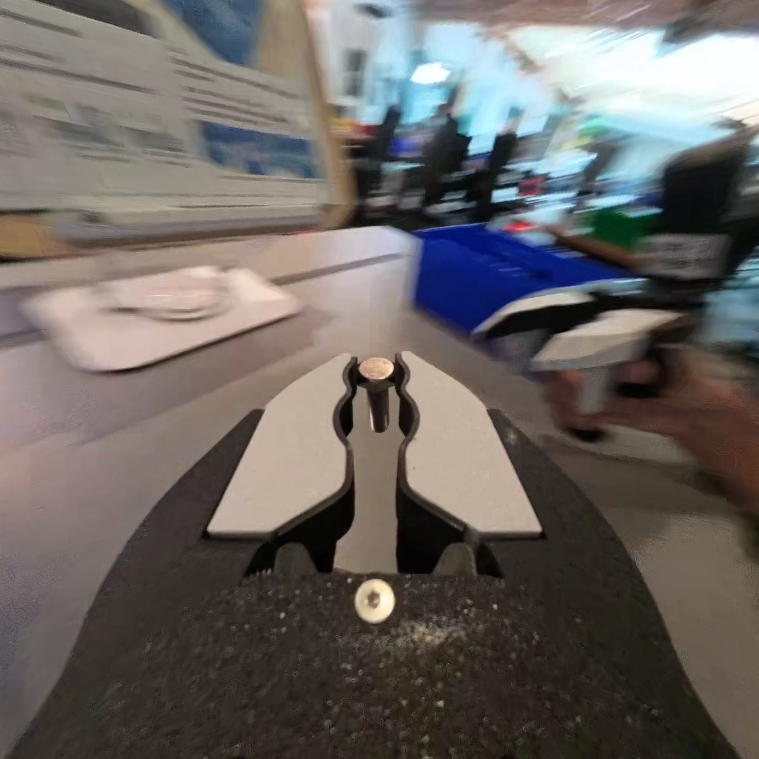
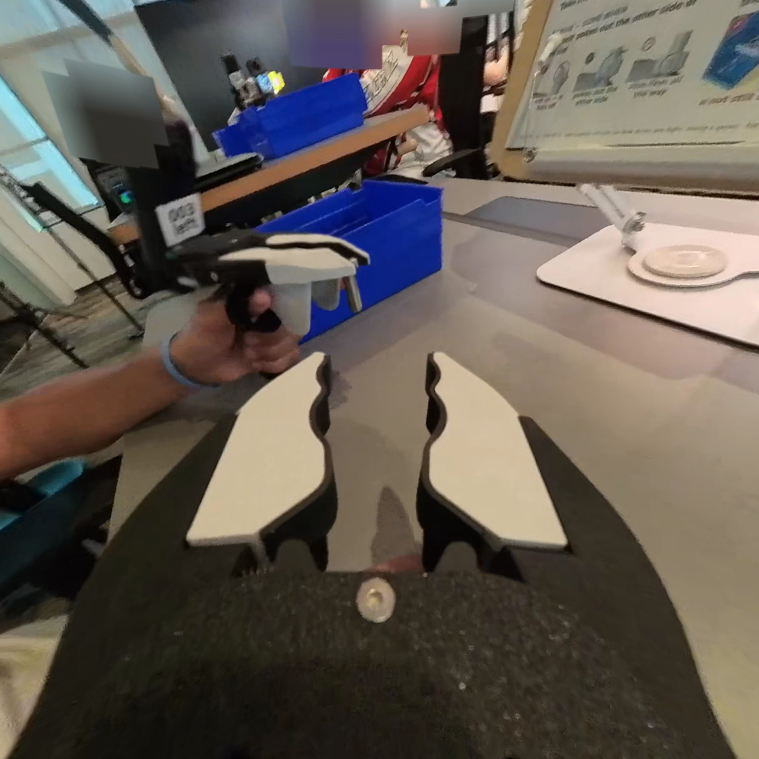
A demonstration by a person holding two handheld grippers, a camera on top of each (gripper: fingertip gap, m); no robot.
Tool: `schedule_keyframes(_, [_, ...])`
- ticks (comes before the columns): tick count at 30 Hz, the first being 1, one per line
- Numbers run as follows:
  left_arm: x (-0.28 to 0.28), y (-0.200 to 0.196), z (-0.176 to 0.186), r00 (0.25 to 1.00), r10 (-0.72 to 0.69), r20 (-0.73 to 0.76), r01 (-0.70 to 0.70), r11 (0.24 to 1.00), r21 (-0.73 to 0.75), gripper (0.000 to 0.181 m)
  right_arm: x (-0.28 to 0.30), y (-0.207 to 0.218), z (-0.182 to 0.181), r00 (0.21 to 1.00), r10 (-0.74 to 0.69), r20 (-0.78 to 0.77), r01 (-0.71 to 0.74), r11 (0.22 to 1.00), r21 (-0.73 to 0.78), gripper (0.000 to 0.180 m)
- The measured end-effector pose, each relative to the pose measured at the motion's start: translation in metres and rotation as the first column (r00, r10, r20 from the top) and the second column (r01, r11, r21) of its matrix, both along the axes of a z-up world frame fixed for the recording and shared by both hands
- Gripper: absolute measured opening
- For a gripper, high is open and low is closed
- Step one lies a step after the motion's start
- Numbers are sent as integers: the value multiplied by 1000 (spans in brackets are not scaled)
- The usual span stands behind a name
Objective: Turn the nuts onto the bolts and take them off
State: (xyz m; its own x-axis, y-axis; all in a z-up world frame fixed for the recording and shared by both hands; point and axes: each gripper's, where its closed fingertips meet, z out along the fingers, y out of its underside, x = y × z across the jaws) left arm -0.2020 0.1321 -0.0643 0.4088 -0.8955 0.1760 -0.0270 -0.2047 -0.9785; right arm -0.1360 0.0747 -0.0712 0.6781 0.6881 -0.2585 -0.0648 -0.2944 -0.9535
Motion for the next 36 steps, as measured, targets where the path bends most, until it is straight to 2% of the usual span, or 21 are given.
schedule_keyframes(2, [11, -34, 16, 952, -257, 163, 276, 955, -105, 17, -14, -11, -4, 995, 97, 11, -97, 995, -20, 43])
schedule_keyframes(4, [11, -53, 28, 882, -384, 274, 433, 890, -144, 16, -26, -22, -1, 985, 173, 6, -173, 985, -5, 42])
schedule_keyframes(10, [16, -74, 24, 817, -500, 287, 550, 824, -133, 18, -52, -39, -4, 954, 298, -26, -299, 954, -28, 41])
schedule_keyframes(13, [23, -95, 23, 775, -566, 282, 613, 782, -116, 17, -59, -40, -4, 950, 310, -47, -311, 950, -33, 40])
schedule_keyframes(15, [27, -104, 24, 756, -591, 281, 637, 763, -109, 16, -63, -45, -5, 939, 339, -55, -341, 939, -41, 32])
schedule_keyframes(16, [29, -106, 22, 760, -593, 265, 634, 766, -106, 17, -64, -48, -4, 933, 356, -51, -358, 933, -36, 15])
schedule_keyframes(17, [30, -107, 22, 761, -595, 258, 634, 768, -97, 17, -64, -50, -4, 929, 369, -40, -370, 929, -31, 10])
schedule_keyframes(22, [27, -108, 24, 755, -601, 263, 638, 765, -85, 18, -61, -50, -3, 925, 378, -31, -379, 925, -14, 10])
schedule_keyframes(24, [24, -106, 32, 749, -594, 293, 633, 772, -54, 30, -58, -50, -2, 931, 366, -23, -366, 931, -3, 10])
schedule_keyframes(26, [20, -93, 39, 787, -534, 310, 568, 823, -25, 36, -51, -46, 0, 945, 327, -23, -326, 945, 14, 10])
schedule_keyframes(27, [18, -77, 40, 838, -457, 298, 484, 875, -18, 36, -46, -41, 1, 956, 291, -24, -291, 957, 17, 10])
schedule_keyframes(28, [14, -57, 39, 895, -348, 280, 365, 931, -10, 37, -40, -35, 1, 969, 245, -20, -244, 969, 21, 10])
schedule_keyframes(30, [-4, -3, 30, 980, -12, 200, 10, 1000, 11, 45, -24, -17, -1, 995, 101, 12, -101, 995, 27, 10])
schedule_keyframes(31, [-21, 24, 21, 973, 190, 132, -196, 980, 35, 50, -14, -8, -3, 999, 18, 35, -19, 1000, 24, 10])
schedule_keyframes(33, [-59, 62, 3, 865, 502, -17, -498, 862, 95, 52, 7, 7, -10, 988, -130, 86, 129, 992, 15, 10])
schedule_keyframes(34, [-68, 69, -5, 828, 556, -74, -548, 829, 110, 51, 15, 12, -11, 980, -175, 100, 174, 985, 16, 10])
schedule_keyframes(36, [-69, 70, -13, 823, 558, -105, -553, 830, 75, 51, 24, 15, -9, 972, -220, 81, 219, 976, 19, 10])
